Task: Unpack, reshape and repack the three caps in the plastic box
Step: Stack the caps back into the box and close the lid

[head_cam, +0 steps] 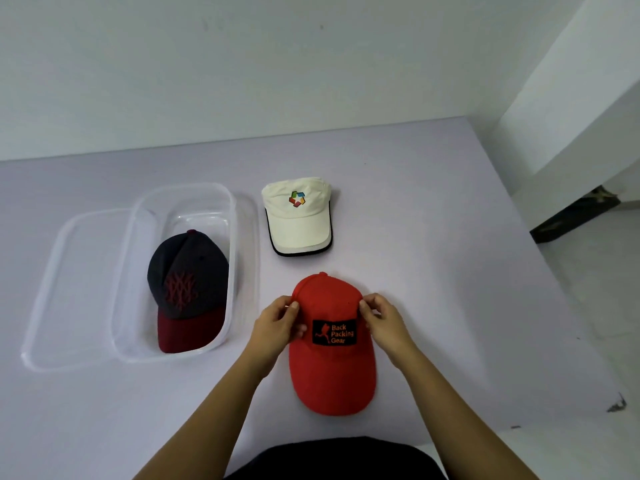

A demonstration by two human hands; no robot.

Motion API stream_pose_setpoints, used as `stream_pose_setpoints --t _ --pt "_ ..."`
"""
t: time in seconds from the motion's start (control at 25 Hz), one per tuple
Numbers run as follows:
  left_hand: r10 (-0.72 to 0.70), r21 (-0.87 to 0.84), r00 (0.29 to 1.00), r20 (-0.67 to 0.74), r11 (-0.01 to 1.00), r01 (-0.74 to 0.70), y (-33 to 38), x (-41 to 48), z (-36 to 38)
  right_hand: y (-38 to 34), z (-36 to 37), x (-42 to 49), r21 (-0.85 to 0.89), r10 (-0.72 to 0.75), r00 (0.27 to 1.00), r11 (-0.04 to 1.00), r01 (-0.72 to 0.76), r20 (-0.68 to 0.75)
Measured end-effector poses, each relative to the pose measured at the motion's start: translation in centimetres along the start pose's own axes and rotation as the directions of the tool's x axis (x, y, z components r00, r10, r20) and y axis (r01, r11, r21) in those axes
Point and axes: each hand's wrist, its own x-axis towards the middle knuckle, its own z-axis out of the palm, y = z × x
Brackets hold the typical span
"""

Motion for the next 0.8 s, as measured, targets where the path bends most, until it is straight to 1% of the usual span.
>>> stream_pose_setpoints --t 0.08,0.12,0.2,0.28,0.32,0.4,0.48,0.52,0.6,0.68,0.8 --pt "0.005 0.076 0.998 -0.060 0.997 0.000 0.4 -0.2 -0.3 -0.3 0.0 -0.3 -0.003 -0.011 0.994 1.000 0.011 -0.105" --pt "0.028 0.118 0.995 -0.096 0.993 -0.017 0.6 -0.2 -0.5 -0.6 -0.1 -0.3 -0.007 -0.019 0.992 1.000 0.018 -0.122" --pt "0.090 0.200 0.985 -0.150 0.978 -0.059 0.9 0.0 -1.0 -1.2 -0.3 0.0 -0.022 -0.021 0.997 1.000 0.019 -0.078" --pt "0.103 0.229 0.980 -0.167 0.971 -0.063 1.0 0.1 -1.3 -1.6 -0.3 0.3 -0.023 -0.009 1.000 1.000 0.008 -0.016" --pt "0.083 0.215 0.982 -0.170 0.975 -0.045 1.0 0.1 -1.4 -1.8 -0.4 0.4 -0.022 -0.002 1.000 1.000 0.002 0.001" --pt "-0.021 0.121 0.988 -0.155 0.992 0.040 1.2 0.2 -1.4 -2.2 -0.3 0.6 -0.021 0.013 1.000 1.000 -0.013 0.028" --pt "-0.124 0.019 0.988 -0.093 0.992 0.127 1.5 0.2 -1.0 -2.5 0.0 0.5 -0.061 0.046 0.997 0.997 -0.042 0.063" --pt "-0.138 -0.019 0.988 -0.073 0.990 0.137 1.5 0.1 -0.8 -2.5 0.4 0.4 -0.097 0.064 0.996 0.994 -0.057 0.065" --pt "-0.118 -0.088 0.989 -0.084 0.990 0.111 1.4 0.1 -0.5 -2.3 1.0 0.3 -0.151 0.064 0.998 0.986 -0.064 0.000" --pt "-0.085 -0.114 0.992 -0.095 0.991 0.074 1.1 0.1 -0.6 -1.9 1.2 0.5 -0.154 0.051 0.997 0.986 -0.060 -0.063" --pt "-0.070 -0.146 0.994 -0.081 0.988 0.058 0.6 0.4 -0.9 -2.0 1.1 0.7 -0.058 0.096 0.995 0.994 -0.098 -0.035"
